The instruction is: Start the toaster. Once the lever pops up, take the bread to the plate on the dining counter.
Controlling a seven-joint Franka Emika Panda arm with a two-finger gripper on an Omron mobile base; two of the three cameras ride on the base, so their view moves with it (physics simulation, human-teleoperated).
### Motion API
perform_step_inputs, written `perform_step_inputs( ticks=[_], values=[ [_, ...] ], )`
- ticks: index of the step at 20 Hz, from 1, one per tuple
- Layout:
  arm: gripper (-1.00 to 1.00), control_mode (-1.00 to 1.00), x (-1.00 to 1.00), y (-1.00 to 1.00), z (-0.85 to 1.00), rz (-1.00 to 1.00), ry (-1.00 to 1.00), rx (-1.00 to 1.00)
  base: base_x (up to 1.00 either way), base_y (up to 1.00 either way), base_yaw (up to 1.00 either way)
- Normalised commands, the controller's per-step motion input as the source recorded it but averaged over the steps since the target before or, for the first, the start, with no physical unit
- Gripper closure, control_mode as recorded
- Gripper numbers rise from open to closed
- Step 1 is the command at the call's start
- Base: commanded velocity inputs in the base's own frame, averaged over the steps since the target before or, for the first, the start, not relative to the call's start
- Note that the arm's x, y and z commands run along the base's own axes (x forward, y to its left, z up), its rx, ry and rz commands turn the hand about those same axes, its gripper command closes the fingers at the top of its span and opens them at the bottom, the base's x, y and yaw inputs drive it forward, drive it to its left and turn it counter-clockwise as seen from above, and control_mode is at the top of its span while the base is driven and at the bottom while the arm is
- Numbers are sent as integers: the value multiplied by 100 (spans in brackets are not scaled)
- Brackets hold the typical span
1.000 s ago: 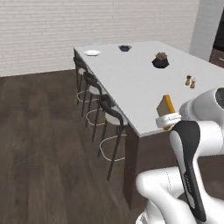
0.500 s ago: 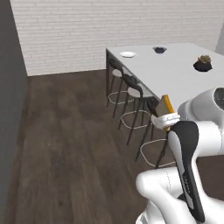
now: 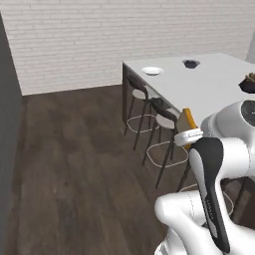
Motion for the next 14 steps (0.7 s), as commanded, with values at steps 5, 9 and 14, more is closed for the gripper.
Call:
perform_step_inputs(
  ticks=[5, 9, 14],
  values=[
    [100, 100, 0, 0, 0, 0, 0, 0, 100, 23, -27],
    [100, 100, 0, 0, 0, 0, 0, 0, 100, 39, -36],
    [100, 100, 0, 0, 0, 0, 0, 0, 100, 60, -48]
  ],
)
